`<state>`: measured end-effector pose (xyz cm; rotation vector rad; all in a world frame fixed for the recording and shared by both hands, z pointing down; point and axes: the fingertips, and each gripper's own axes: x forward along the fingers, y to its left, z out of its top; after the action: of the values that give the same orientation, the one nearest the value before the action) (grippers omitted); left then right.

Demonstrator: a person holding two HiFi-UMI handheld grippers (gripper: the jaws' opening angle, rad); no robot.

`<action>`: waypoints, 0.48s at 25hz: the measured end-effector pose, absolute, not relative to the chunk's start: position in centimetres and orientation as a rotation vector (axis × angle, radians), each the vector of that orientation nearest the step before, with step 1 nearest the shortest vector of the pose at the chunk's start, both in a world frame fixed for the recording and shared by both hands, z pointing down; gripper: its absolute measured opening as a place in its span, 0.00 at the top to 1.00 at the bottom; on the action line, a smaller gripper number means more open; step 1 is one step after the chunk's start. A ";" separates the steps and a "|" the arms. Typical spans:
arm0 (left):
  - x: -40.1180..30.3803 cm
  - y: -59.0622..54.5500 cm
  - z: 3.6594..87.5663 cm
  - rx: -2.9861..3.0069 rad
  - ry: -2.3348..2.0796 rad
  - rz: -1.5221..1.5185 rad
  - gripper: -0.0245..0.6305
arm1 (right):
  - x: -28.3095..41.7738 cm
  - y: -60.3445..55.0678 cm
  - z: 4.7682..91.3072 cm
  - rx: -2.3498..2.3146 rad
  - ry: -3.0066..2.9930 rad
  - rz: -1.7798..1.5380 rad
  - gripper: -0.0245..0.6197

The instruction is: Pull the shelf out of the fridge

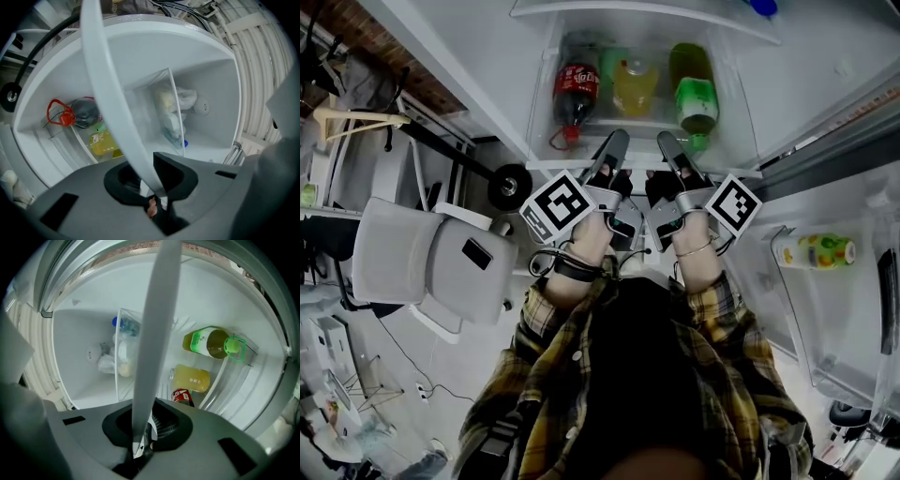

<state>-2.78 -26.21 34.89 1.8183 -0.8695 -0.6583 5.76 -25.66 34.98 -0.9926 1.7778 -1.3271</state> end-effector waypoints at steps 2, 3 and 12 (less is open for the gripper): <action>-3.0 -25.8 34.8 1.815 -0.873 -0.663 0.88 | 5.6 -25.3 35.0 -0.987 1.780 -1.331 0.90; -3.1 -25.6 34.8 1.814 -0.878 -0.665 0.88 | 5.5 -25.2 35.0 -0.982 1.778 -1.336 0.90; -3.2 -25.5 34.5 1.795 -0.884 -0.680 0.88 | 5.4 -25.0 34.8 -0.979 1.777 -1.343 0.90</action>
<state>-3.23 -25.48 34.49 1.7949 -0.8843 -0.6800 5.42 -25.05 34.78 -0.9795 1.7771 -1.3426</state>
